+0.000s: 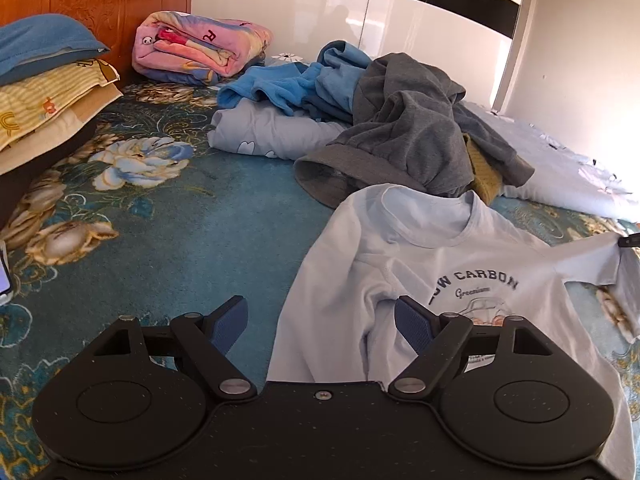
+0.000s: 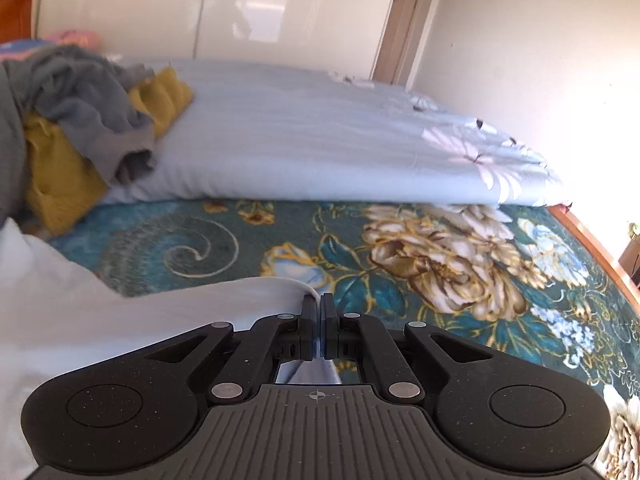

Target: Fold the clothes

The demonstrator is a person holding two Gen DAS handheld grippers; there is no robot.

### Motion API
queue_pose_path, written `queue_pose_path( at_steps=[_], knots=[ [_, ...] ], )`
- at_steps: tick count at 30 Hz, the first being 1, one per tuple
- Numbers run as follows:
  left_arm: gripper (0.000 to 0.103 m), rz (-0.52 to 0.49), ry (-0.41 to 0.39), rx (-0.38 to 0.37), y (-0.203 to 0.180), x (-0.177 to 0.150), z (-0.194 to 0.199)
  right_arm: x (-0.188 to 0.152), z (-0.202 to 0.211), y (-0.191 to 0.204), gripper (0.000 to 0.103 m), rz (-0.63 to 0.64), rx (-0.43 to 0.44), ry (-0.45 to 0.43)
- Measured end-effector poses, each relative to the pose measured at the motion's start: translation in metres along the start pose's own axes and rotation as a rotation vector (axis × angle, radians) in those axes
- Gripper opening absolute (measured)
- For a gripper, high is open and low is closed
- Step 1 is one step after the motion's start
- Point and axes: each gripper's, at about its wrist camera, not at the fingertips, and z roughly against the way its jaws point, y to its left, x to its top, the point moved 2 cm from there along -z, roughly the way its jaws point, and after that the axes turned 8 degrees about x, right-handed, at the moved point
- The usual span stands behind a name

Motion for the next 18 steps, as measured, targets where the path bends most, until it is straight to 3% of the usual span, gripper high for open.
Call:
queue_pose_path(
  at_steps=[5,8,10,15,18],
  knots=[
    [0.079,-0.003,-0.012,0.001,0.001,0.002,0.003,-0.011,-0.007,-0.002,0.002,-0.022,0.042,0.041],
    [0.079,0.009,-0.011,-0.013,0.0,-0.001,0.002,-0.015,0.023,-0.02,0.019,-0.044,0.076,0.001],
    [0.079,0.014,-0.012,-0.029,-0.003,-0.003,0.001,-0.024,0.048,-0.037,0.024,-0.081,0.069,-0.026],
    [0.079,0.018,-0.027,-0.08,-0.01,-0.003,0.003,-0.082,0.083,-0.078,0.031,-0.24,0.042,-0.001],
    [0.079,0.008,-0.032,-0.106,-0.015,-0.003,0.005,-0.116,0.09,-0.085,0.032,-0.386,0.115,-0.004]
  ],
)
